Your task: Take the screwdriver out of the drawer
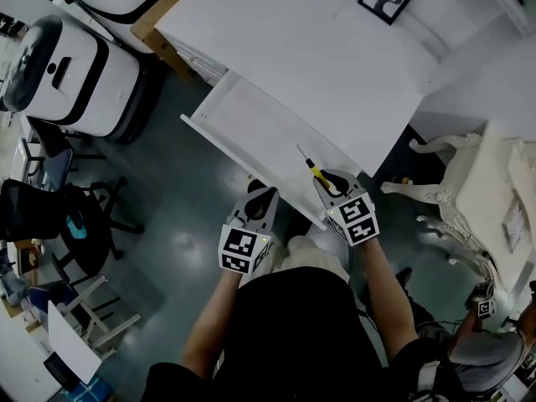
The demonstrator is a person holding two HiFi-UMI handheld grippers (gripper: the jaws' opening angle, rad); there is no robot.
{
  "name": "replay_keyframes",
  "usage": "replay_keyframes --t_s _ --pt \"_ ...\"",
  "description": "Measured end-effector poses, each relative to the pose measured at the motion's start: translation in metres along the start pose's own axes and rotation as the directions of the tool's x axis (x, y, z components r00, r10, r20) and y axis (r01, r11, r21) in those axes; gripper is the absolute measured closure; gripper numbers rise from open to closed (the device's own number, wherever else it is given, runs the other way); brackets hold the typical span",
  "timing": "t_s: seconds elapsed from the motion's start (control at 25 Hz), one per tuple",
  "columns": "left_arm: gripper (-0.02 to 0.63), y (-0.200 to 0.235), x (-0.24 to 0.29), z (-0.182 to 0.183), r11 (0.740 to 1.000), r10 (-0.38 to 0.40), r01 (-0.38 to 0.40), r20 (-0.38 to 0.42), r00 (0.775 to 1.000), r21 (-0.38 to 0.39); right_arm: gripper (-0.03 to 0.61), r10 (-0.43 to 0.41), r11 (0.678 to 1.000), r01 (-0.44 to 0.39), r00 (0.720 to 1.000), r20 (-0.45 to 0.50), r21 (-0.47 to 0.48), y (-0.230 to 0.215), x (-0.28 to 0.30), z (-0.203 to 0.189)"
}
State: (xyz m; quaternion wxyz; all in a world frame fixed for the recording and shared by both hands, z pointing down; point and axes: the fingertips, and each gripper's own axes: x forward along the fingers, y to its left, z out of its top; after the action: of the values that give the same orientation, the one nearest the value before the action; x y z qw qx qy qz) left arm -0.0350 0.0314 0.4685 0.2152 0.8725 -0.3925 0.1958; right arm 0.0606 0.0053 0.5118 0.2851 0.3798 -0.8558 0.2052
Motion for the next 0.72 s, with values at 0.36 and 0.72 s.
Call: replay_keyframes --t_s 0.36,0.72 --pt "0.591 -0.015 -0.019 0.028 1.0 0.016 -0.014 0.093 0.996 -0.024 0.491 -0.057 0.998 0.051 0.983 0.177 0.038 -0.001 -0.064 0.041" --pt "0.591 -0.027 -0.04 0.07 0.999 0.031 -0.023 0.207 0.978 -0.045 0.492 -0.065 0.997 0.052 0.944 0.324 0.051 0.006 -0.117 0.082"
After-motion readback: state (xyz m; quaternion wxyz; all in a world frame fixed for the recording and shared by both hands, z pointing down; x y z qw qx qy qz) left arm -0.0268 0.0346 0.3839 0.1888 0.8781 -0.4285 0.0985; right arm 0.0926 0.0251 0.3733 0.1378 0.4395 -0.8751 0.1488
